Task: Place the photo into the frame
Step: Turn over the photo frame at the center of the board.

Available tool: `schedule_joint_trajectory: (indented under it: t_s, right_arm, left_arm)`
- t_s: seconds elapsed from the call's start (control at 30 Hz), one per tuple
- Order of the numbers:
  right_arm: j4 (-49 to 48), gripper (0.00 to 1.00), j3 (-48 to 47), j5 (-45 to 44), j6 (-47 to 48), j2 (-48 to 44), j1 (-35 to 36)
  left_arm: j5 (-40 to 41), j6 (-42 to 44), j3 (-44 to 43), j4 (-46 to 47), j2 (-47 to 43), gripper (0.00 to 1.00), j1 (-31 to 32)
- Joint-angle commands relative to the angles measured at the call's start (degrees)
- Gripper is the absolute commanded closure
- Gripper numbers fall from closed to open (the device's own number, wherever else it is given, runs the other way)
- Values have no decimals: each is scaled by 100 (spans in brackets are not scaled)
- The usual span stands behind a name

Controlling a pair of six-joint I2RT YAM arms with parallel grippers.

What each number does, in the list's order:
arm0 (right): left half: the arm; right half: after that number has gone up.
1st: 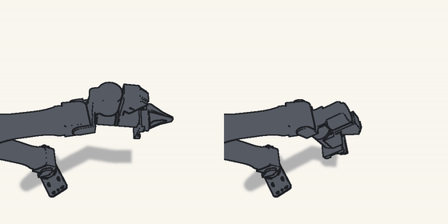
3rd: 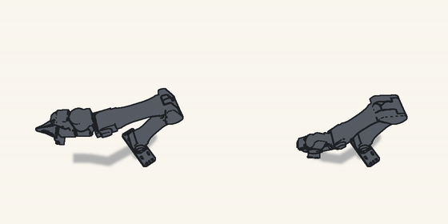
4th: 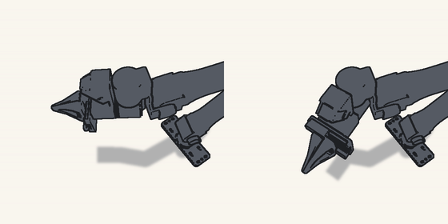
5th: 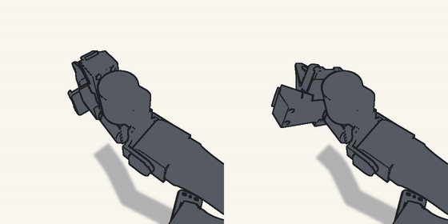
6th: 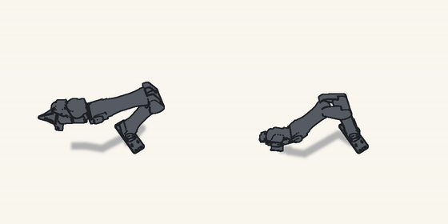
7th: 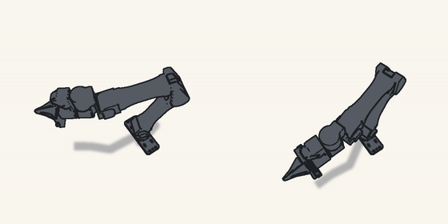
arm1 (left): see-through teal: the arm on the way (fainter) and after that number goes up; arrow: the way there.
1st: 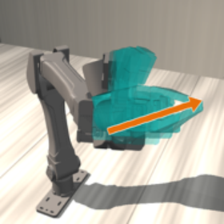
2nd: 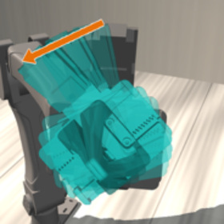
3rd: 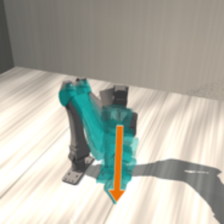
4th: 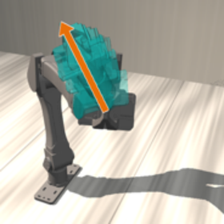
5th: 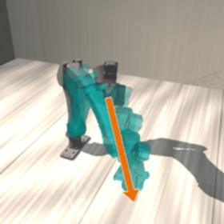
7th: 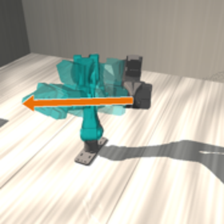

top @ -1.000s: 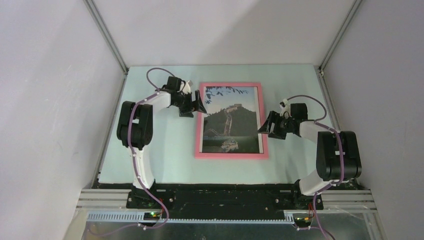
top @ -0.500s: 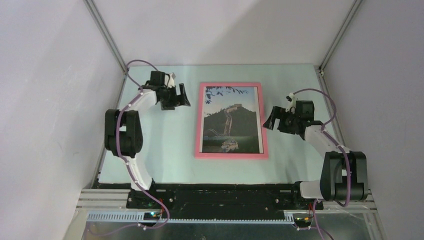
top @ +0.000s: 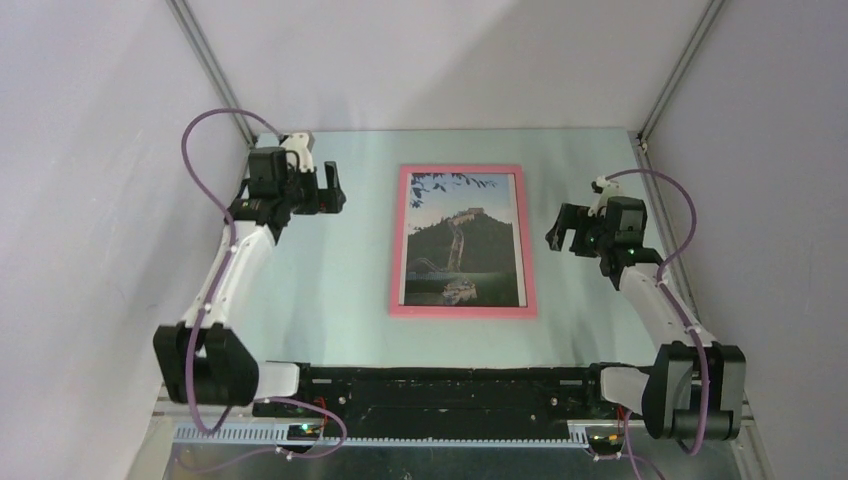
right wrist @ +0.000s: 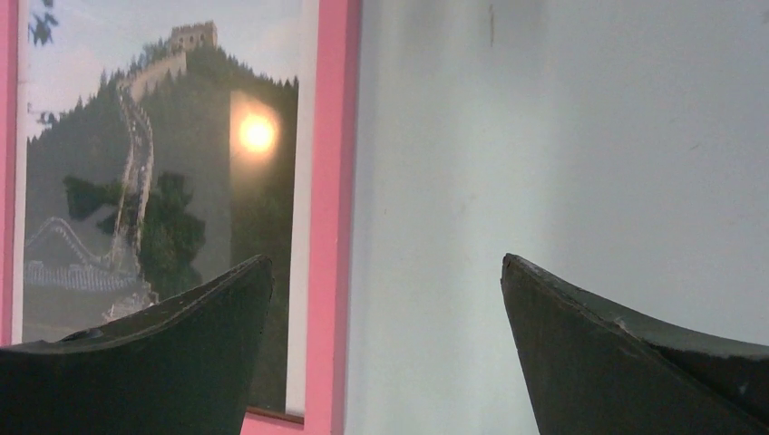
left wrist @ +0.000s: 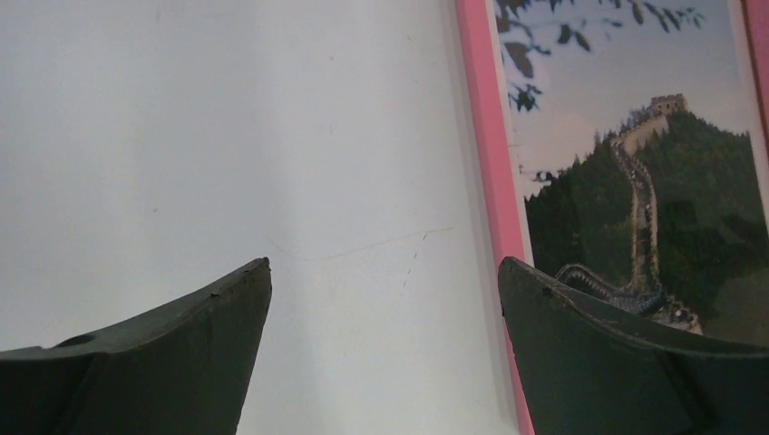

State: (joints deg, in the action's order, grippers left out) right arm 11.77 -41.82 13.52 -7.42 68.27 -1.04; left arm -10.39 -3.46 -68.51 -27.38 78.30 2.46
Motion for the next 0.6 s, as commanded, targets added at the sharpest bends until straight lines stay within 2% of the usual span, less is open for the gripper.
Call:
schedule_joint_trajectory:
  t_s: [0.0,0.17,0.33,0.57]
  right_arm:
    - [-461,0,-224,-618,218,-372,-24]
    - [-562,1,-228,-888,279,-703,-40]
    - [-420,1,-223,-1621,116,-983,-115]
    - [151,1,-347,-1520,377,-1239,-383]
  left_arm:
    - [251,280,558,257,-789,0,6]
    - [393,264,1169,563,-1670,0,6]
    - [715,219,1574,918,-2544,0,5]
    - [1206,270,1799,991,-3273,0,3]
